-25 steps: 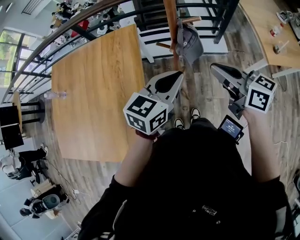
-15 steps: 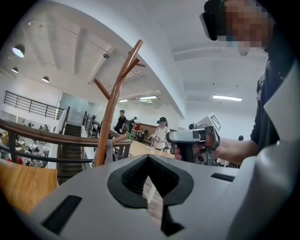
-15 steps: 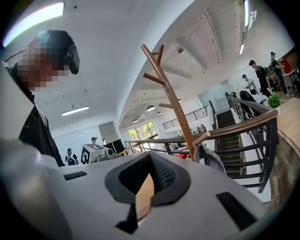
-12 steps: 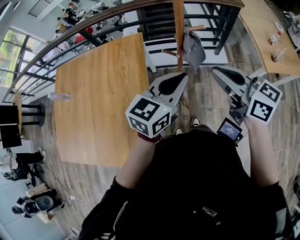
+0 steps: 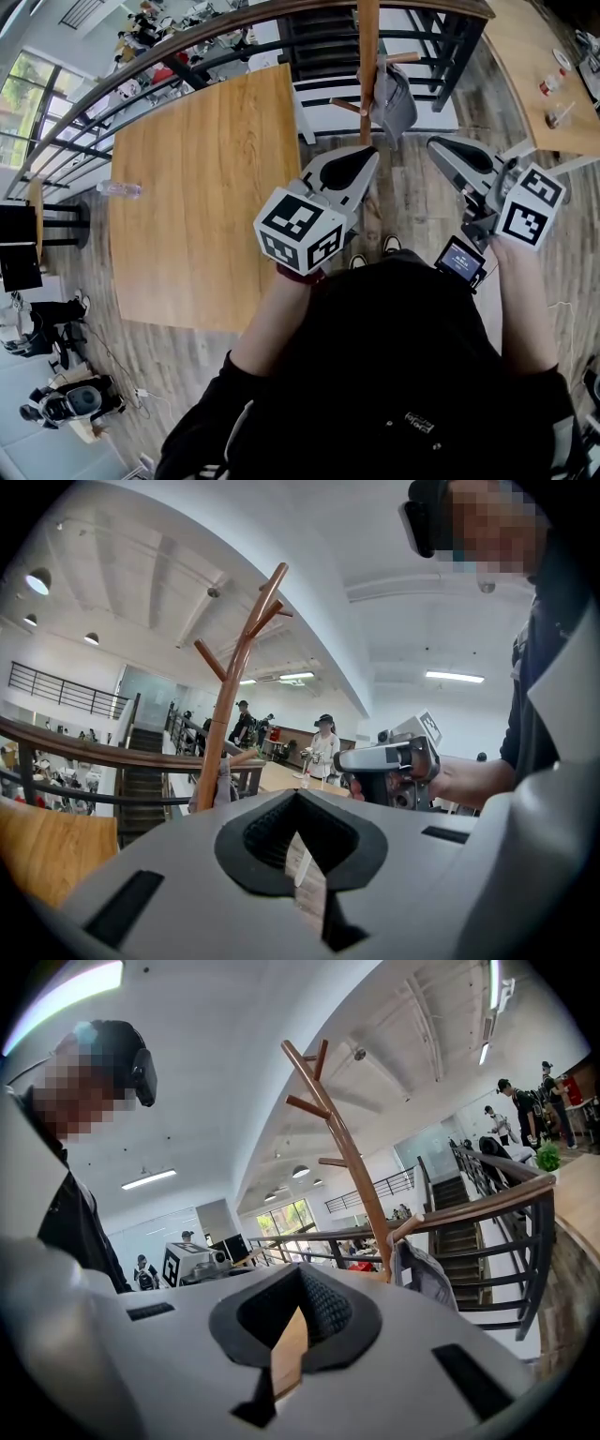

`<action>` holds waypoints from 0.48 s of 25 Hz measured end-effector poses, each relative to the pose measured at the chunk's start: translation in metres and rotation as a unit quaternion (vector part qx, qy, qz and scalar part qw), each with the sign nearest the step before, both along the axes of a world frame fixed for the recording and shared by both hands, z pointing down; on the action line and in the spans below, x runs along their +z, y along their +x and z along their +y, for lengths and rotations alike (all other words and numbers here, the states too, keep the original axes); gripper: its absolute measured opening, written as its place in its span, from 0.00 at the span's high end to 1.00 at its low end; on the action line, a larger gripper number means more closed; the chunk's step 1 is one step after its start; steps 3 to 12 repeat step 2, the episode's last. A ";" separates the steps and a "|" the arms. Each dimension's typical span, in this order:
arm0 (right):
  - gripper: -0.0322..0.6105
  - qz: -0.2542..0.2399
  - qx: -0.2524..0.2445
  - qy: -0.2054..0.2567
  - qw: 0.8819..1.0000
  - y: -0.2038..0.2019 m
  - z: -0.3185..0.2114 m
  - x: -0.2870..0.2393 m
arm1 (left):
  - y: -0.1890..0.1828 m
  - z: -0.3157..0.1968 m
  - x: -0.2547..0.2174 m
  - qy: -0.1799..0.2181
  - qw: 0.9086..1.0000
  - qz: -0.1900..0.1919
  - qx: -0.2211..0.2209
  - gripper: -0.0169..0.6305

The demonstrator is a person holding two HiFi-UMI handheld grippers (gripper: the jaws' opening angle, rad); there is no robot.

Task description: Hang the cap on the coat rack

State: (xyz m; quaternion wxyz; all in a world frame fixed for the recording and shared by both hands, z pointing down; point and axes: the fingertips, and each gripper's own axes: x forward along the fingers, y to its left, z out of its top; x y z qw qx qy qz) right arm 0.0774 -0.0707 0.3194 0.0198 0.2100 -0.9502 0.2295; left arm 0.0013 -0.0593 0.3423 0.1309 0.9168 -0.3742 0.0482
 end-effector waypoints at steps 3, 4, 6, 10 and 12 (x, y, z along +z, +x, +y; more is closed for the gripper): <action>0.92 0.002 -0.002 0.000 1.000 -0.001 0.001 -0.001 | 0.000 0.000 -0.001 0.000 1.000 -0.001 0.002 0.98; 0.92 0.002 -0.002 0.000 1.000 -0.001 0.001 -0.001 | 0.000 0.000 -0.001 0.000 1.000 -0.001 0.002 0.98; 0.92 0.002 -0.002 0.000 1.000 -0.001 0.001 -0.001 | 0.000 0.000 -0.001 0.000 1.000 -0.001 0.002 0.98; 0.92 0.002 -0.002 0.000 1.000 -0.001 0.001 -0.001 | 0.000 0.000 -0.001 0.000 1.000 -0.001 0.002 0.98; 0.92 0.002 -0.002 0.000 1.000 -0.001 0.001 -0.001 | 0.000 0.000 -0.001 0.000 1.000 -0.001 0.002 0.98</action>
